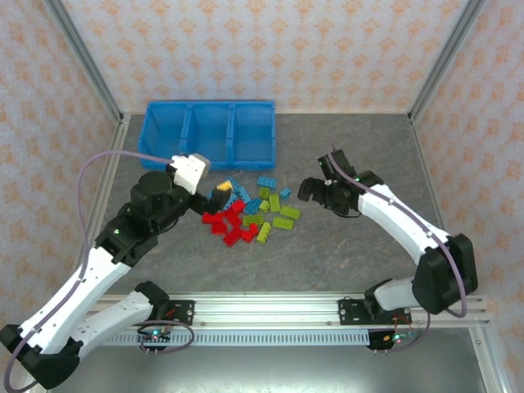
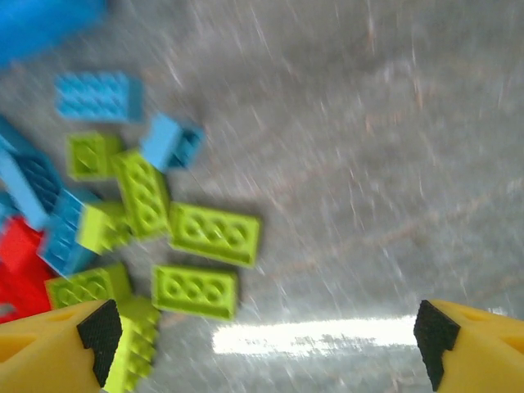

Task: Sort the legos into containers by color

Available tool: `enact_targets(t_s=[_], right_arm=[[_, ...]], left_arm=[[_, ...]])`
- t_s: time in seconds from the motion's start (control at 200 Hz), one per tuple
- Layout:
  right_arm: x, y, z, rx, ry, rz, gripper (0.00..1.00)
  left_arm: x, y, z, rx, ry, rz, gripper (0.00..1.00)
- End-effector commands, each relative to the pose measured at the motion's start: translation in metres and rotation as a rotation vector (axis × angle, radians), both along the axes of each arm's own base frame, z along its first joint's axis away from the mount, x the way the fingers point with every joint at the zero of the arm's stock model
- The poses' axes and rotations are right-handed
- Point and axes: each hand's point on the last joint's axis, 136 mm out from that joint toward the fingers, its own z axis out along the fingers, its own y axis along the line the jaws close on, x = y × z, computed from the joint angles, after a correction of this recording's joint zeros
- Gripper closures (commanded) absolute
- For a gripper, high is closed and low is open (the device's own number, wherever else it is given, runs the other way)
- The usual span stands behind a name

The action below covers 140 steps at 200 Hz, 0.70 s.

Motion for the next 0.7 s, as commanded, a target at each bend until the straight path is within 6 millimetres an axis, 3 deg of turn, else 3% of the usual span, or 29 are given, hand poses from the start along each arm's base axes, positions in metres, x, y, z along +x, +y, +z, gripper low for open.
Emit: enact_targets(t_s=[0.0,0.17,0.365,0.505,0.696], right_arm=[[-0.020,0.002,-0.020,-0.057,0.131,0.015,0.06],[-0.029,0.050,-0.045,-0.036,0.214,0.151,0.14],[-0.024,0.066,-0.069,-0.066,0.225,-0.032,0.07],[-0.017,0.068,-0.080,-0.117,0.219,-0.058,0.02],[-0.011,0.098,-0.093,-0.065,0.257,-0.003,0.02]], left_arm=[[-0.069,-0.013,-0.066,0.290,0.247,-0.360,0.00],[-0.070,-0.011,-0.102,0.399,0.179,-0.429,0.00],[-0.064,-0.008,-0.124,0.419,0.163,-0.401,0.00],[-0.064,-0.002,-0.130,0.425,0.125,-0.372,0.00],[-0.062,0.000,-0.123,0.402,0.065,-0.344,0.00]])
